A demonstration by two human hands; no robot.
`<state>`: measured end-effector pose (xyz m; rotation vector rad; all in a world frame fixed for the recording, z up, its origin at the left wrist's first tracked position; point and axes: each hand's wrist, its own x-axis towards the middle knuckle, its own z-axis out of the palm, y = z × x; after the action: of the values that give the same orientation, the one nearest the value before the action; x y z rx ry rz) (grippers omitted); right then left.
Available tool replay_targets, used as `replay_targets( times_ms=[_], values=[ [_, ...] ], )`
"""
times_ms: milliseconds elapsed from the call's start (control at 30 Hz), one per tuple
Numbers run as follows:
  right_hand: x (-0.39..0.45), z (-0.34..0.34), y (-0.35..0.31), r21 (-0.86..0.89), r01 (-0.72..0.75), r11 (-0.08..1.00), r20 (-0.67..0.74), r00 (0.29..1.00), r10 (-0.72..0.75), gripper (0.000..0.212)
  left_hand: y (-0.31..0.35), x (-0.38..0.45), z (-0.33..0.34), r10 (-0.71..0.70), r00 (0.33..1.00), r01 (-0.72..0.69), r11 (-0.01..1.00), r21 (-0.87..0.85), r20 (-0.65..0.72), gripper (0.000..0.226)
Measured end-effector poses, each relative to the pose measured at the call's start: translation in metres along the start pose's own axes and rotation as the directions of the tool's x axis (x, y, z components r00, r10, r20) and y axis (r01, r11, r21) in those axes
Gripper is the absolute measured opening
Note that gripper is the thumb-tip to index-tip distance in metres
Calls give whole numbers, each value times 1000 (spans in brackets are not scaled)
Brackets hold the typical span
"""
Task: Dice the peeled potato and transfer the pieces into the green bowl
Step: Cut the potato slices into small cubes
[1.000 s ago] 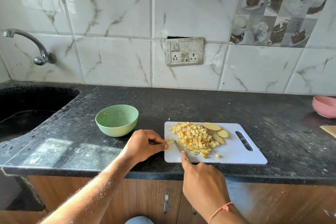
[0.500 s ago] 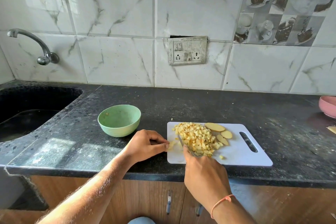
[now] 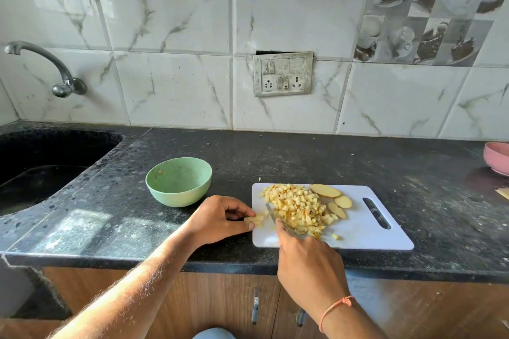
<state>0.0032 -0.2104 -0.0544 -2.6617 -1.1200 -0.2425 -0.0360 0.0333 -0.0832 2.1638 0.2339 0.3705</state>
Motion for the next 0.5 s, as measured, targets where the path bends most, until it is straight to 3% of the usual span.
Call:
replay_targets(
  times_ms=[500],
  values=[
    [-1,3,-3,16,3,1000,-25,1000,-3,60,3,3,8,-66,992,71,996,46,-106,19]
  ],
)
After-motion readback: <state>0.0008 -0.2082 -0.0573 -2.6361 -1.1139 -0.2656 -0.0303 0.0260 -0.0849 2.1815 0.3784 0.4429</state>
